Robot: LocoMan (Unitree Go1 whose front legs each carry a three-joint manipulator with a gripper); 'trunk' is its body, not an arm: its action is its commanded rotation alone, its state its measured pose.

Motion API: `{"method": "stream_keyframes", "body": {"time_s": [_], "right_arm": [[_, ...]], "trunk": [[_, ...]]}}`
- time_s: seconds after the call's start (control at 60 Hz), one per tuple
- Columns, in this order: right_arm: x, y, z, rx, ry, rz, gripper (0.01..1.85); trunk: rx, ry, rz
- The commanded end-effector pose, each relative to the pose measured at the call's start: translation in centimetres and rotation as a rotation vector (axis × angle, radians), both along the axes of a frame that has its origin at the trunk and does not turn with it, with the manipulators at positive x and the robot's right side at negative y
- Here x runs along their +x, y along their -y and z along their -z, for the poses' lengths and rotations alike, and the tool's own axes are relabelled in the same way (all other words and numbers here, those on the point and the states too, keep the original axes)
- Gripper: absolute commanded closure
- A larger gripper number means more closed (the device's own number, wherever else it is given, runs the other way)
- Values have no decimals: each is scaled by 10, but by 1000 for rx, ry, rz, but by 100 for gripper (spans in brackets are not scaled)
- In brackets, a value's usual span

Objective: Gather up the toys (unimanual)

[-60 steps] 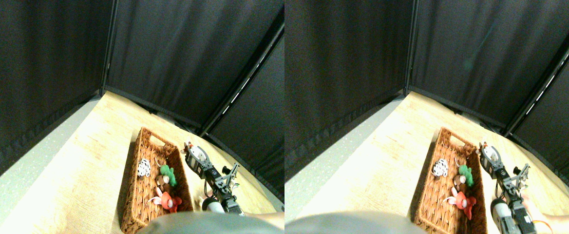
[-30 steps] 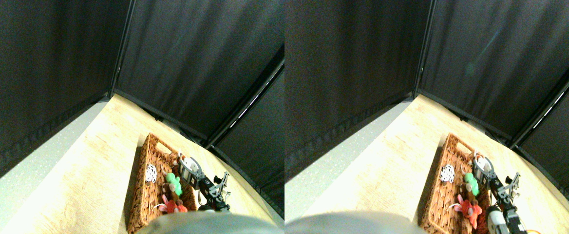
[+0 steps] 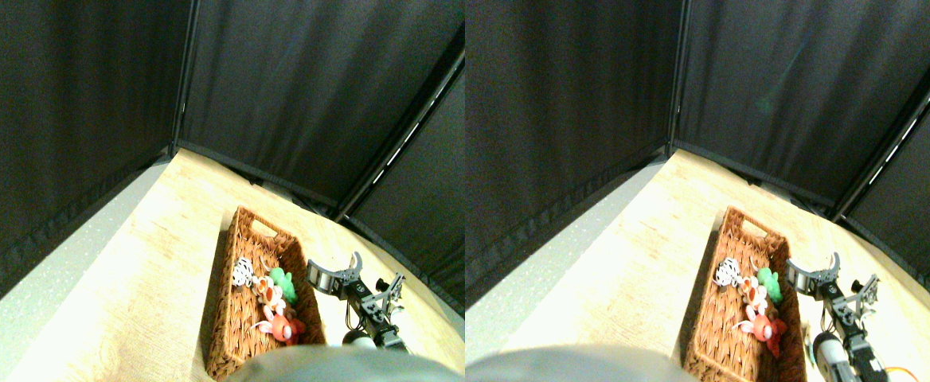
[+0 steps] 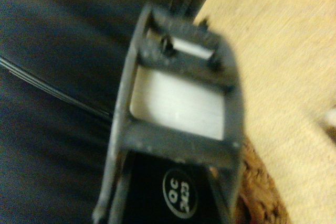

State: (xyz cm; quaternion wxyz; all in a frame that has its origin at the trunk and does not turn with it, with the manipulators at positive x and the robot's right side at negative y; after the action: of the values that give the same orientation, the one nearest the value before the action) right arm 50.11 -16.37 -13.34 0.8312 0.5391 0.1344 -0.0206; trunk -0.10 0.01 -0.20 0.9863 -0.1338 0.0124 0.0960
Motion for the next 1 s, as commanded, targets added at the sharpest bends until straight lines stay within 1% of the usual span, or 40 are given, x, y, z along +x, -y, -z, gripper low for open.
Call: {"method": "stream_keyframes", "body": {"time_s": [0.017, 0.05, 0.083, 0.1, 0.15, 0.183, 0.217, 0.25, 0.267, 0.333, 0.383, 0.4, 0.467, 0.483, 0.55, 0.6, 0.633, 0.667, 0.683, 0.7, 0.733, 0.767, 0.8, 0.883, 0.933, 1.0], "right_arm": [[5, 34, -6, -13, 37, 80, 114], [3, 46, -5, -18, 56, 117, 118], [1, 57, -4, -40, 69, 127, 122], [1, 57, -4, -40, 69, 127, 122], [-3, 71, -3, -66, 85, 177, 126], [-8, 77, -4, -82, 91, 224, 129], [-10, 80, -3, -65, 95, 223, 131], [-14, 87, -2, -87, 98, 241, 130], [-16, 90, -1, -84, 94, 255, 129], [-21, 99, 3, -88, 81, 259, 128], [-26, 104, 11, -118, 72, 265, 121], [-26, 104, 11, -118, 72, 265, 121], [-35, 105, 25, -33, 43, 297, 121], [-35, 105, 25, -33, 43, 297, 121], [-42, 102, 37, -6, -3, 317, 114], [-43, 100, 43, 3, -4, 295, 114], [-45, 96, 48, 11, -22, 299, 112], [-45, 94, 54, 7, -39, 288, 110], [-46, 92, 56, 15, -53, 294, 106], [-46, 92, 56, 15, -53, 294, 106], [-46, 89, 59, 26, -76, 270, 100], [-45, 87, 62, 74, -108, 274, 98], [-44, 86, 65, 86, -118, 276, 97], [-43, 83, 74, 63, -142, 240, 88], [-43, 82, 77, 78, -154, 242, 87], [-45, 79, 86, 106, -199, 253, 87]], "trunk": [[54, -3, 77], [66, -4, 92], [75, -6, 104], [81, -7, 112], [94, -9, 129], [101, -10, 140], [105, -11, 149], [112, -13, 158], [113, -13, 160], [120, -19, 171], [122, -23, 175], [124, -24, 177], [126, -27, 178], [125, -26, 178], [125, -26, 178], [118, -31, 172], [115, -33, 168], [110, -35, 164], [108, -36, 161], [106, -38, 159], [102, -41, 156], [97, -41, 152], [91, -40, 146], [78, -40, 136], [72, -39, 129], [66, -39, 124]]}}
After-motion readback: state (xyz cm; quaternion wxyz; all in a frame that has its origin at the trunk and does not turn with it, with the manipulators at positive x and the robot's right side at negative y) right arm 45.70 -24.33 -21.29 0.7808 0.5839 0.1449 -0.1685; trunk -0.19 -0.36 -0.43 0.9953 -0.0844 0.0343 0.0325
